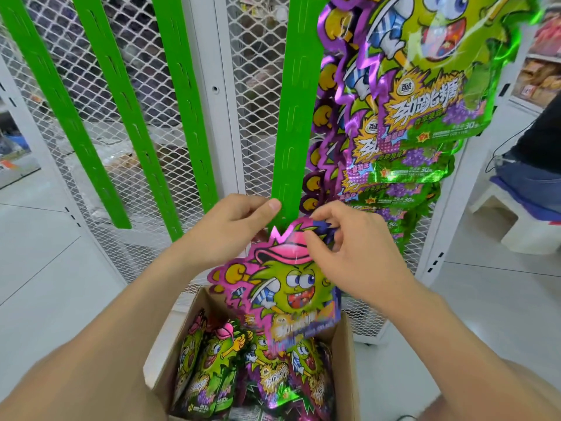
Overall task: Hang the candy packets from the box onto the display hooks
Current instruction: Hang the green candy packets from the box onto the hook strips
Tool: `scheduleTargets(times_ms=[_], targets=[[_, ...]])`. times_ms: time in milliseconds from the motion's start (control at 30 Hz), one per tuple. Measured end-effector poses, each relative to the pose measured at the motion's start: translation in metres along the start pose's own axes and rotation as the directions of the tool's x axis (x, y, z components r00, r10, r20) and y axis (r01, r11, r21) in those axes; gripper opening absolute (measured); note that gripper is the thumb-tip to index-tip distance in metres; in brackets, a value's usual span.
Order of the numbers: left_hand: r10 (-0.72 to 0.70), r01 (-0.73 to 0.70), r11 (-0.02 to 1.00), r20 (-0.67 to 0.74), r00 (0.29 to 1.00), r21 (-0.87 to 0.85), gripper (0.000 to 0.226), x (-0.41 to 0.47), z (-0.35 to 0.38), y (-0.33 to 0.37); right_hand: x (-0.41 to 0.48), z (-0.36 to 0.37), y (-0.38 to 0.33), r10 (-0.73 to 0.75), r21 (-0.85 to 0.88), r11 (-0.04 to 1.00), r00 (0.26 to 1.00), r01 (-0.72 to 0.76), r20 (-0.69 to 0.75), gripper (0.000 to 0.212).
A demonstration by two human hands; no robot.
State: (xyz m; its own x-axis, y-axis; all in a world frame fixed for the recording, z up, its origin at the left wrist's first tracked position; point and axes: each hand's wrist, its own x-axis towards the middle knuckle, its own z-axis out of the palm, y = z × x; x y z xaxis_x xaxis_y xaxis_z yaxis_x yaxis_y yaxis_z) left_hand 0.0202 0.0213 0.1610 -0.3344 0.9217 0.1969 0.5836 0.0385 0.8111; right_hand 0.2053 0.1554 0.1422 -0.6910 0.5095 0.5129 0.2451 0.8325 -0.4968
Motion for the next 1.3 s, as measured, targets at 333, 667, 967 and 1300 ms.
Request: scheduleTargets(times_ms=[333, 667, 967, 1300], targets=[[-0.145, 0.158, 0.972, 0.087, 0.986, -0.171, 0.033, -0.008, 0.005, 0.017, -0.006, -0.004, -0.001, -0.035, 0.060, 0.998, 0.970, 0.021, 0.239, 0.017], [-0.187, 0.194, 0.966, 0.058, 0.981, -0.171, 0.019, -0.017, -0.002, 0.041, 0.003, -0.004, -0.012, -0.053, -0.013, 0.999, 0.984, 0.051, -0.170, 0.016], [-0.124, 0.128, 0.982, 0.040, 0.992, -0.138, 0.050, -0.014, 0.004, 0.027, 0.006, 0.004, -0.018, 0.024, 0.090, 0.996, 0.976, -0.005, -0.218, 0.023], [-0.092, 0.094, 0.983, 0.022, 0.996, -0.159, 0.029, -0.011, 0.013, 0.016, 0.007, -0.001, -0.015, 0.204, 0.425, 0.886, 0.979, -0.185, 0.000, 0.028]])
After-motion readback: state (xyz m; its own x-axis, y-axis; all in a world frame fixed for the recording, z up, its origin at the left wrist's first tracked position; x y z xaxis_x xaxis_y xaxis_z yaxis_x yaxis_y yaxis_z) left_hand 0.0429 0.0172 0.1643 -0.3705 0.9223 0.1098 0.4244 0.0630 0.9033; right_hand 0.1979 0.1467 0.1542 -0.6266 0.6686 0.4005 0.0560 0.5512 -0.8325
